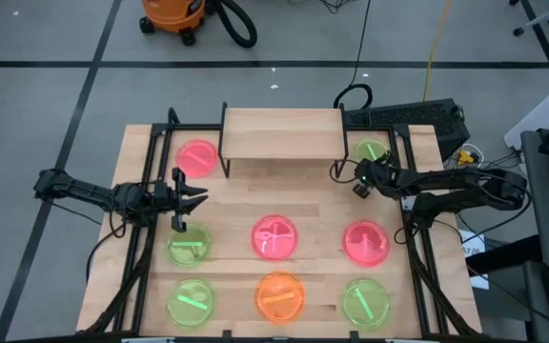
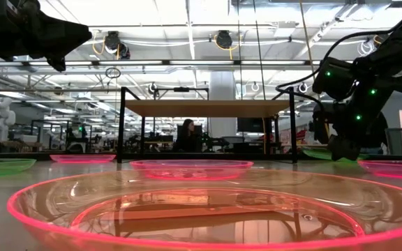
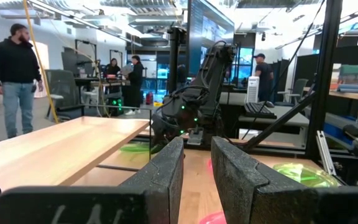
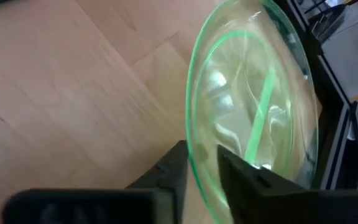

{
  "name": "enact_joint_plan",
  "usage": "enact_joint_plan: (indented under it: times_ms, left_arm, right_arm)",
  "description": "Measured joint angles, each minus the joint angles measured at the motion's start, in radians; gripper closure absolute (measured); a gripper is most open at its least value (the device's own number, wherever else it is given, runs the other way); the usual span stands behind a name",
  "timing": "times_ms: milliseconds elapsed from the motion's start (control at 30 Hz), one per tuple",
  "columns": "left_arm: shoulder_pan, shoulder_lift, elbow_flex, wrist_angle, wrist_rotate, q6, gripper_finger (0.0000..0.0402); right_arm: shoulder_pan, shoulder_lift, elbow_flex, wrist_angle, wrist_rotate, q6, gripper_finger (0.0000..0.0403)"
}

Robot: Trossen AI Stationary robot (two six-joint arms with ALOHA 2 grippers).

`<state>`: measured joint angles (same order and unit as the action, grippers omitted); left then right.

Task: Place and stack plates onto a shelf
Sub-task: Put the green plate on the shelf

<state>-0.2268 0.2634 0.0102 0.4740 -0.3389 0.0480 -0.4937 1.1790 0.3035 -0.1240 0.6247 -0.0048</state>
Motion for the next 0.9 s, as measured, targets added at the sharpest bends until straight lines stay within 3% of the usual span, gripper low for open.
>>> enact_joint_plan:
  times_ms: [133, 400, 900]
  left_arm:
    - [0.0, 0.0, 0.0, 0.0, 0.0, 0.0, 0.0314]
    - [0.0, 0.0, 0.0, 0.0, 0.0, 0.0, 0.0314]
    - [0.0, 0.0, 0.0, 0.0, 0.0, 0.0, 0.0314]
  right_arm:
    - [-0.003, 0.0, 0.0, 0.004, 0.0, -0.005, 0.0395]
    - [0.003, -0.04, 0.0, 0.007, -0.034, 0.002, 0.0401]
    - [0.051, -0.405, 0.0, 0.058, -0.051, 0.077, 0.0403]
